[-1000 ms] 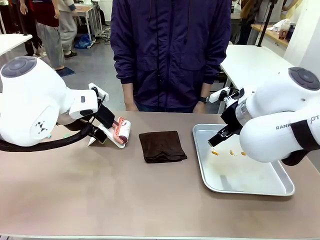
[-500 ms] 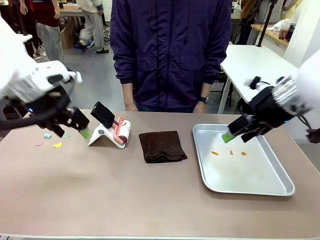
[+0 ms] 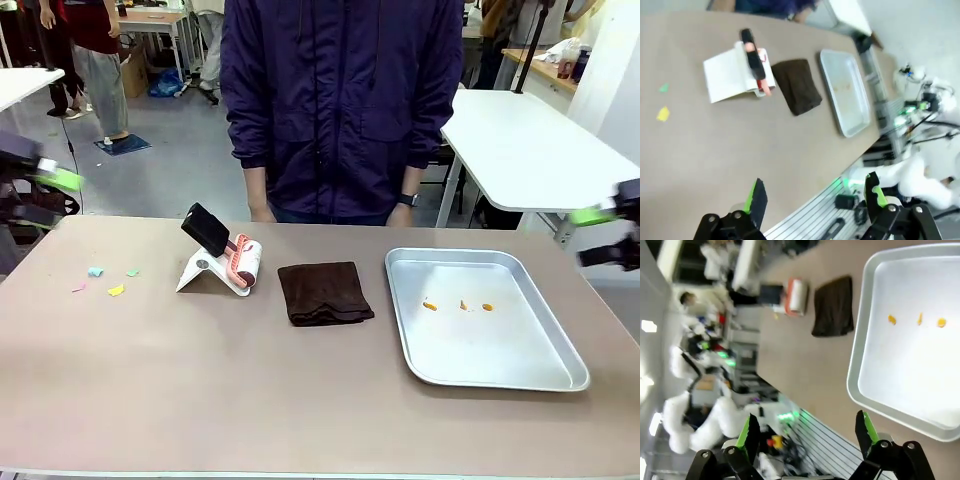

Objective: Clean the surface of the table.
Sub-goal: Hold the Lint Roller with your left hand and the towel with your right hand.

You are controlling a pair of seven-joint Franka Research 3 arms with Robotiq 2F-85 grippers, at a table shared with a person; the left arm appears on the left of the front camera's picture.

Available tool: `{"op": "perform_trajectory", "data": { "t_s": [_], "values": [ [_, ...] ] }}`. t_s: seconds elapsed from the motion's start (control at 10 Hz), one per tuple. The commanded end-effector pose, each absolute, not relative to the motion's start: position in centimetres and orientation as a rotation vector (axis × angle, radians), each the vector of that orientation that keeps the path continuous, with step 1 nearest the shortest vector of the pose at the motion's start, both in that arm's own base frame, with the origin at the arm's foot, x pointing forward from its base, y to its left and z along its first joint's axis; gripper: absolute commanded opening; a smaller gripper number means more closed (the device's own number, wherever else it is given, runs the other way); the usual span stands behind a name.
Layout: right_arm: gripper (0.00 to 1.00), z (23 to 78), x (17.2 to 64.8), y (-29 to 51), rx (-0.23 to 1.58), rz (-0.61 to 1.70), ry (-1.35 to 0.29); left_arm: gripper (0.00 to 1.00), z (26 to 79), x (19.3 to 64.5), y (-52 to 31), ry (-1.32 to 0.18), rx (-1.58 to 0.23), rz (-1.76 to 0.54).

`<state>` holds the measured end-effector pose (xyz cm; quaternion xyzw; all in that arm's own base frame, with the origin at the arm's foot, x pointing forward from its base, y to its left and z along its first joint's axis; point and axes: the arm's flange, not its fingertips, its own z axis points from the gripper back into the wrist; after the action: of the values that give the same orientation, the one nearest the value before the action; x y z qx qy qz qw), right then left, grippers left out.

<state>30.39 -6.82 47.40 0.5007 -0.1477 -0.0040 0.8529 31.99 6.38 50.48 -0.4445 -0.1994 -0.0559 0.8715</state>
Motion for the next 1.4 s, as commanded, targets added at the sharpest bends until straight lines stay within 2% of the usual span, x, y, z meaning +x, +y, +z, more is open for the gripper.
{"op": "perform_trajectory", "data": {
  "t_s": [0.0, 0.2, 0.6, 0.7, 0.8, 1.3],
  "values": [
    [1.00, 44.1, 28.7, -11.7, 1.198, -0.106, -0.384, 1.00, 48.0, 32.8, 13.5, -0.454, -1.064, -0.032],
    [1.00, 41.8, 28.7, -16.9, 1.264, -0.223, -0.400, 1.00, 45.8, 31.4, 17.9, -0.524, -1.123, 0.072],
    [1.00, 38.8, 28.5, -21.4, 1.317, -0.345, -0.425, 1.00, 42.6, 29.6, 16.2, -0.596, -1.175, 0.287],
    [1.00, 38.6, 28.5, -21.7, 1.306, -0.371, -0.454, 1.00, 42.0, 29.2, 16.1, -0.618, -1.154, 0.304],
    [1.00, 38.6, 27.5, -20.9, 1.302, -0.363, -0.395, 1.00, 43.3, 30.7, 18.3, -0.554, -1.181, 0.257],
    [1.00, 38.6, 27.5, -20.9, 1.302, -0.363, -0.395, 1.00, 43.3, 30.7, 18.3, -0.554, -1.181, 0.257]
  ]
}}
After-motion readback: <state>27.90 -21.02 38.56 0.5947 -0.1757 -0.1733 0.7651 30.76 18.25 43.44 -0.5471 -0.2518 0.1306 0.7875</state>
